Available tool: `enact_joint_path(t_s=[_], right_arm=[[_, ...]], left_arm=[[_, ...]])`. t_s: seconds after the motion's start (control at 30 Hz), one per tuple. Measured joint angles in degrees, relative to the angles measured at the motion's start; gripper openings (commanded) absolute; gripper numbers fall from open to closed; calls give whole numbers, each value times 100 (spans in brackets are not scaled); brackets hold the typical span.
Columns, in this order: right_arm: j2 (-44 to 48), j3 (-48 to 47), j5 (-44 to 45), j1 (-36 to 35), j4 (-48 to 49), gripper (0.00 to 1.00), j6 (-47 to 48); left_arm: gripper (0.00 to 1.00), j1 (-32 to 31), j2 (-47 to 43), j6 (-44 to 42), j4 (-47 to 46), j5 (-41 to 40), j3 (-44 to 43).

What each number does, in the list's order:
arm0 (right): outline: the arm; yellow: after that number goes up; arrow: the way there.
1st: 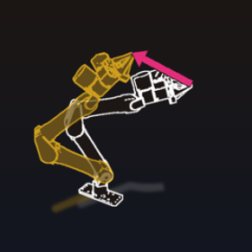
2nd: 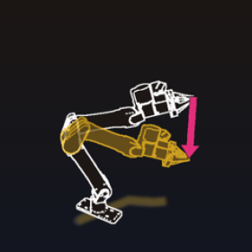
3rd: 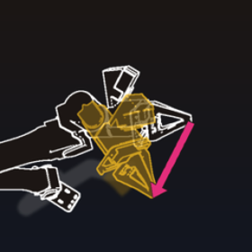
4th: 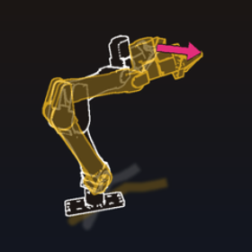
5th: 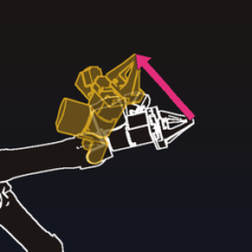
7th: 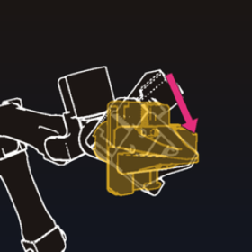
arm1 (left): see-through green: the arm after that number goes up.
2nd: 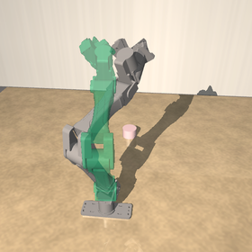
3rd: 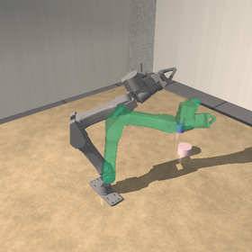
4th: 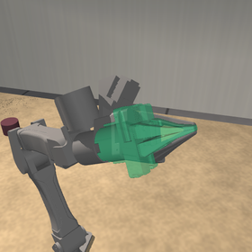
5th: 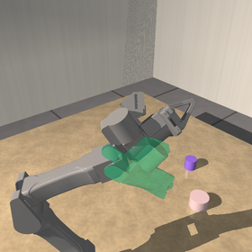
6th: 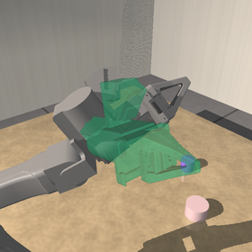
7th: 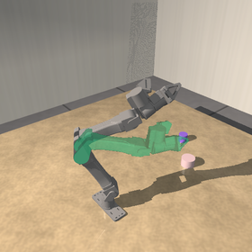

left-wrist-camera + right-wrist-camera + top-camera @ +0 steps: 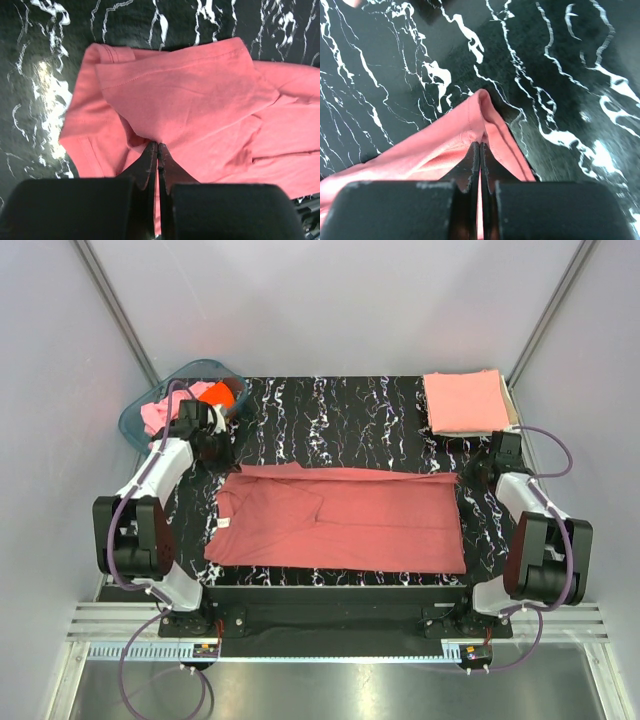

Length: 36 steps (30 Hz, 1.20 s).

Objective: Fold and stack the t-shirts
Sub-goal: Fold the tshirt

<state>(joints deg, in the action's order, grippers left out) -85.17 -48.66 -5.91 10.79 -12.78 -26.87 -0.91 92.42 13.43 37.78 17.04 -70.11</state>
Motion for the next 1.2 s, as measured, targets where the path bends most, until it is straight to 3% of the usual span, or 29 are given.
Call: enact_joint_path(t_s=[0.7, 1.1, 1.13, 1.2], right_arm=[[1493, 1012, 492, 4, -831, 0, -671], [1738, 1123, 643, 4, -1143, 0, -861], [1738, 1139, 651, 4, -1176, 1, -883], [1740, 1167, 693, 4, -1252, 15, -933]], left_arm=[[0, -11, -1001, 295, 358, -249, 1128], [0, 17, -1508, 507, 361, -378, 1609], [0, 17, -1513, 509, 372, -396, 1727], [0, 17, -1513, 509, 374, -402, 1888]])
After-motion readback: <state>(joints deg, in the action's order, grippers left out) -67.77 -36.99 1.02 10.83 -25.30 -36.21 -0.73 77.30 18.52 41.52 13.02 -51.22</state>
